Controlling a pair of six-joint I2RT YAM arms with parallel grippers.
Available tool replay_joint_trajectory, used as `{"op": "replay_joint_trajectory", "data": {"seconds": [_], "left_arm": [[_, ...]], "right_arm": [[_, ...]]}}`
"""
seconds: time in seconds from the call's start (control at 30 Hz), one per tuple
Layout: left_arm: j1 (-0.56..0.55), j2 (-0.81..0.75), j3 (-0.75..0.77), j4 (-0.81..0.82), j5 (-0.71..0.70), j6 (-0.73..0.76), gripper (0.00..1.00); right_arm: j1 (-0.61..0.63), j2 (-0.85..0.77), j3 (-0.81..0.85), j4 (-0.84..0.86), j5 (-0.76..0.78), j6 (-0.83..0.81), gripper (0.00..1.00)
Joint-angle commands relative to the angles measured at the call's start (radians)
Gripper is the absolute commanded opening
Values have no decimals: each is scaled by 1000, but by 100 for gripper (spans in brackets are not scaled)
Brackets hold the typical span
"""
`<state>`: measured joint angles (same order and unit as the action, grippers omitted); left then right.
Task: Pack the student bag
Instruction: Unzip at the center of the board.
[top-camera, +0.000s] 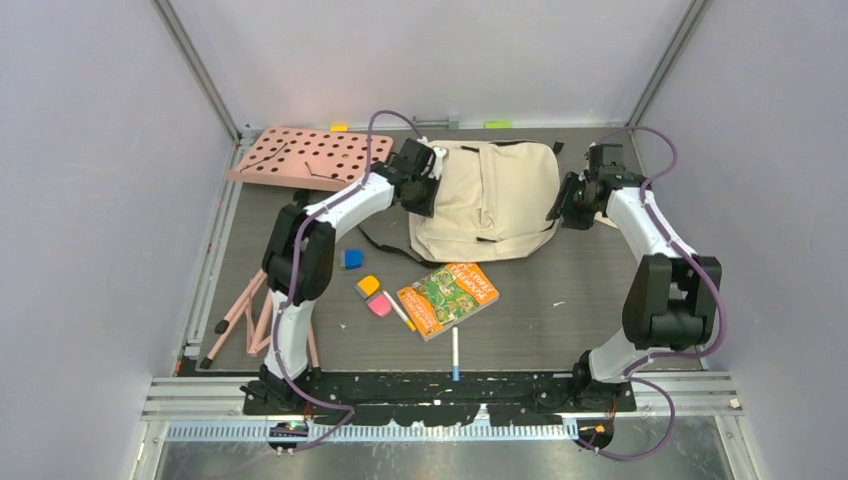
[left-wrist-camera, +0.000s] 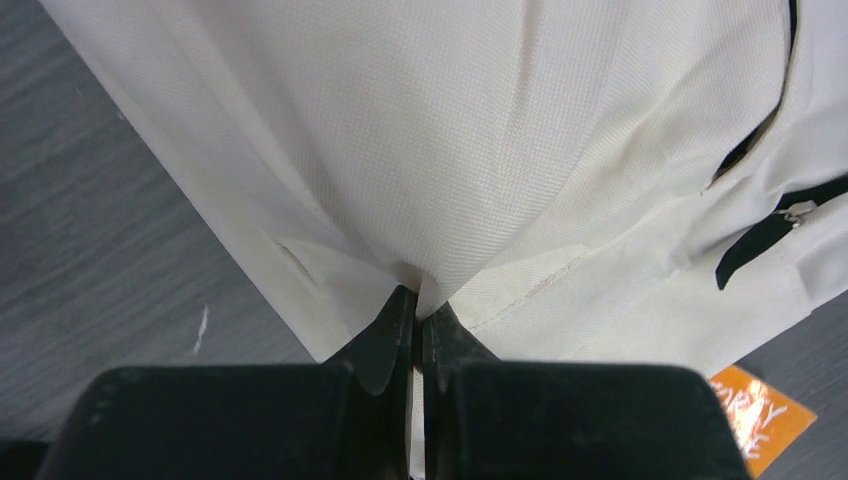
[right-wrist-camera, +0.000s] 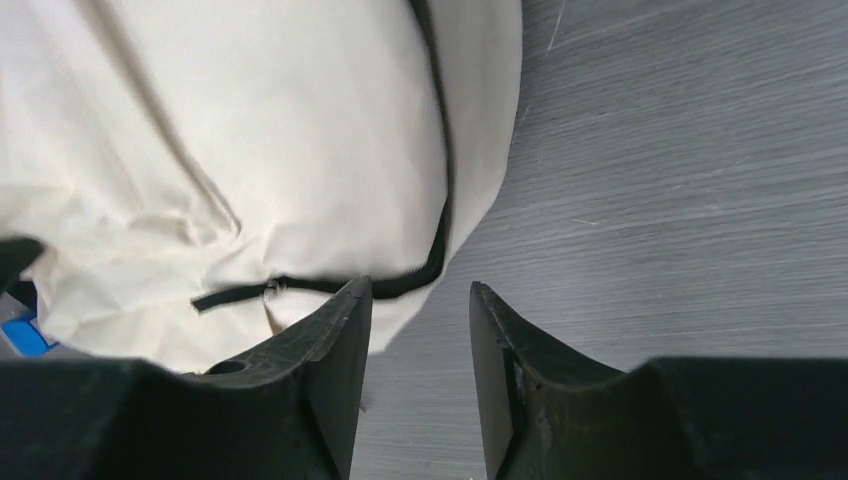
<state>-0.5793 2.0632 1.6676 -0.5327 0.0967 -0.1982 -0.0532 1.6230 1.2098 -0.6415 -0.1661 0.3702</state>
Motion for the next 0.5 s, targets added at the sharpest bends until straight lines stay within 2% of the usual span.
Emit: {"op": "replay_joint_trajectory", "data": {"seconds": [0.0,0.13,0.2,0.3,0.47], "left_arm": [[67,24,112,68,77,-70,6],[73,-42,54,103,118,-109,45],[73,-90,-9,115,141,-148,58],[73,-170,-118,136,167,-221,68],[74,-268,-273,130,178,-328,73]], "right_arm": [[44,-165,33,15,43,-129,48],[193,-169,57,38,48,-217,49],[263,-143,76,52,59,-242,50],[341,-59,121,64,48,-266,50],[450,86,206,51,49,-333,50]]}}
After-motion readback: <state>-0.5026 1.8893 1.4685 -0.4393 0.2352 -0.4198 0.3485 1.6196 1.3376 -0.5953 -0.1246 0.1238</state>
